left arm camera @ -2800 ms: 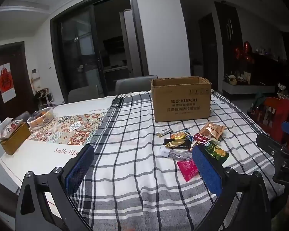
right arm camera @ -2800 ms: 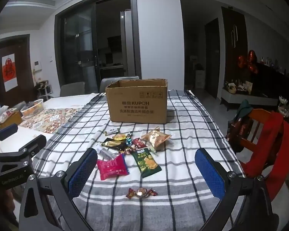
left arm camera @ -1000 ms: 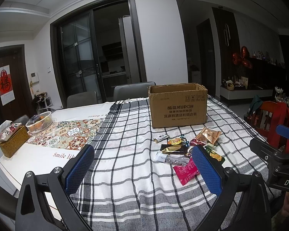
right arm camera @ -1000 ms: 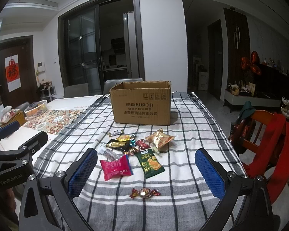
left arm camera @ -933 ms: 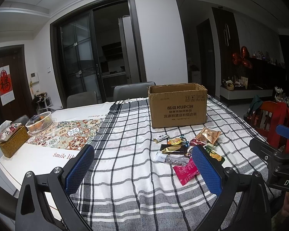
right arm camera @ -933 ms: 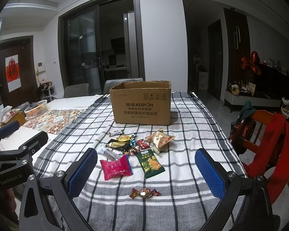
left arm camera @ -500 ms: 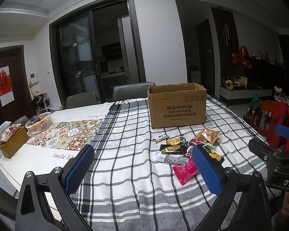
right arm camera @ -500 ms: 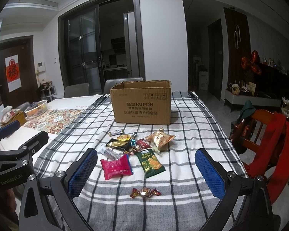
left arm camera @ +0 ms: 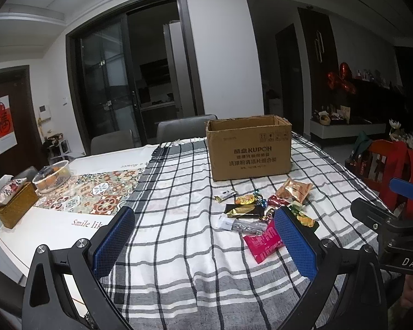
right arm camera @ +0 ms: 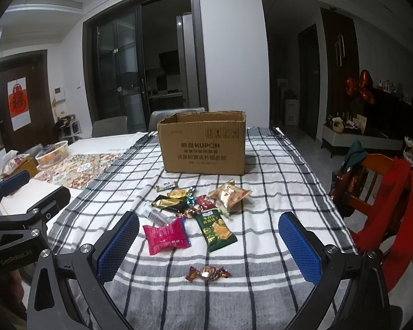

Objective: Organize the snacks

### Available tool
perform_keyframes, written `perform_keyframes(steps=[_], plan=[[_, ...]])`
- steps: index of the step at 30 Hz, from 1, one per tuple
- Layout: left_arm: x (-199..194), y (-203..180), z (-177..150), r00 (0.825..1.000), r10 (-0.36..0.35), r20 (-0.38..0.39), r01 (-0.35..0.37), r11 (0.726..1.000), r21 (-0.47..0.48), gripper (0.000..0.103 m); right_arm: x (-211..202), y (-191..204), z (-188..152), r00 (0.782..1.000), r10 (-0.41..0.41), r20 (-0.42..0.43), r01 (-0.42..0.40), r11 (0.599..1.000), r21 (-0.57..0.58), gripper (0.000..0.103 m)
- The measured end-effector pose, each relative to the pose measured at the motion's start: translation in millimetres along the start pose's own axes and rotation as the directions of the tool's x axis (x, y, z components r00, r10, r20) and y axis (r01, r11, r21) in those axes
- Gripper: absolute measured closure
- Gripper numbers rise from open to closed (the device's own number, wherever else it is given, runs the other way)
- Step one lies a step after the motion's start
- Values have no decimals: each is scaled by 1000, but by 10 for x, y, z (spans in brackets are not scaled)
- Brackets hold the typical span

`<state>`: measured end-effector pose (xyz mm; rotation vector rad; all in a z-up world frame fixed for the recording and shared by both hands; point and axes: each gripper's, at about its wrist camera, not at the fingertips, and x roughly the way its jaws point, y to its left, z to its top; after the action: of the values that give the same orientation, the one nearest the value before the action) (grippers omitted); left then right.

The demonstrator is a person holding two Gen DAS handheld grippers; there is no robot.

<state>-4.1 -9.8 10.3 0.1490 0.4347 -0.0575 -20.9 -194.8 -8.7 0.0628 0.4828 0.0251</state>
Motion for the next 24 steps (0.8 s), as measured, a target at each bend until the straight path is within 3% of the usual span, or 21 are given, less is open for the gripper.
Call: perform_keyframes(steps=[6, 9, 14, 20, 24], plan=[[155, -91, -53, 999, -37, -13, 38, 996, 76, 1, 188, -77, -38, 1000, 5, -27, -5, 1000, -8, 1], [257, -181, -88, 998, -61, -18, 63, 988, 142, 6, 291, -81, -58, 999, 3, -43, -4, 1000, -24, 1], [496, -337, -178, 991, -121, -63, 133, 964, 230, 15, 522, -87, -95, 996, 6, -91, -10, 999, -49, 1], [797, -535, -316, 975, -175, -137, 209, 931, 300, 16, 859, -136, -143, 987, -1, -161, -12, 996, -84, 3], [975, -636, -436, 963, -191, -188, 245, 910, 335, 21, 1035, -140, -232, 976, 17, -219, -39, 995, -97, 10]])
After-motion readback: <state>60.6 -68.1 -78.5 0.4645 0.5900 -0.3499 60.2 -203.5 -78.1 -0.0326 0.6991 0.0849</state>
